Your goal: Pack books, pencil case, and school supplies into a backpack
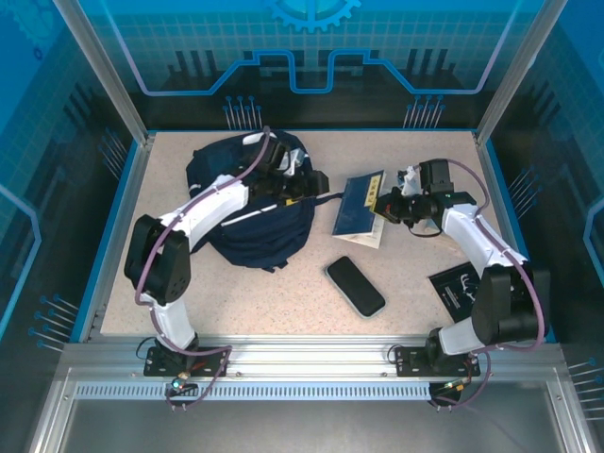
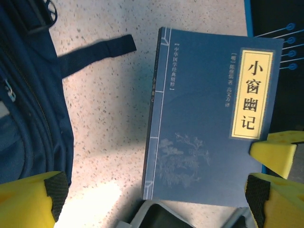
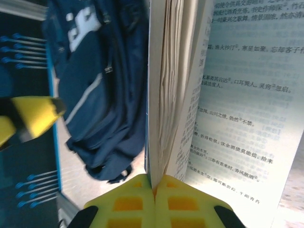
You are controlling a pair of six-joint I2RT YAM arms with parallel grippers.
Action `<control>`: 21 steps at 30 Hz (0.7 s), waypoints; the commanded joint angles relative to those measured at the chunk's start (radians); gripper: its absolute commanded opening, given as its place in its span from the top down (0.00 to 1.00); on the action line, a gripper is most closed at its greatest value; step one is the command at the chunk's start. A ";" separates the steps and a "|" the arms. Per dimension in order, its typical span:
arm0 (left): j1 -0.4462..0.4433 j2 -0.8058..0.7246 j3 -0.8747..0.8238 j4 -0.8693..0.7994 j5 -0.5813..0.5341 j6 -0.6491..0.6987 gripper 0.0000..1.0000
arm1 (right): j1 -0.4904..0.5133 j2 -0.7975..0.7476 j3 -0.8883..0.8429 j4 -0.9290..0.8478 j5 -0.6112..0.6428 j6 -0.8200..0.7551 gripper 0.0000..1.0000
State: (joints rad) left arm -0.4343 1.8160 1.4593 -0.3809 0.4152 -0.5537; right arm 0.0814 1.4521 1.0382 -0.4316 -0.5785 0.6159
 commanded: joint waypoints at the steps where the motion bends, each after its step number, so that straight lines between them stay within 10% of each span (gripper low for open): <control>1: 0.022 -0.011 -0.071 0.121 0.175 -0.079 0.01 | 0.000 -0.026 0.031 0.078 -0.200 -0.005 1.00; 16: 0.046 0.024 -0.160 0.434 0.417 -0.281 0.07 | 0.057 -0.026 0.023 0.192 -0.393 0.049 1.00; 21: 0.047 0.009 -0.168 0.450 0.434 -0.282 0.32 | 0.059 -0.015 0.025 0.176 -0.383 0.045 1.00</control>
State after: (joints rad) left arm -0.3943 1.8248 1.3083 0.0223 0.7959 -0.8223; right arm 0.1265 1.4502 1.0397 -0.2771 -0.9169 0.6582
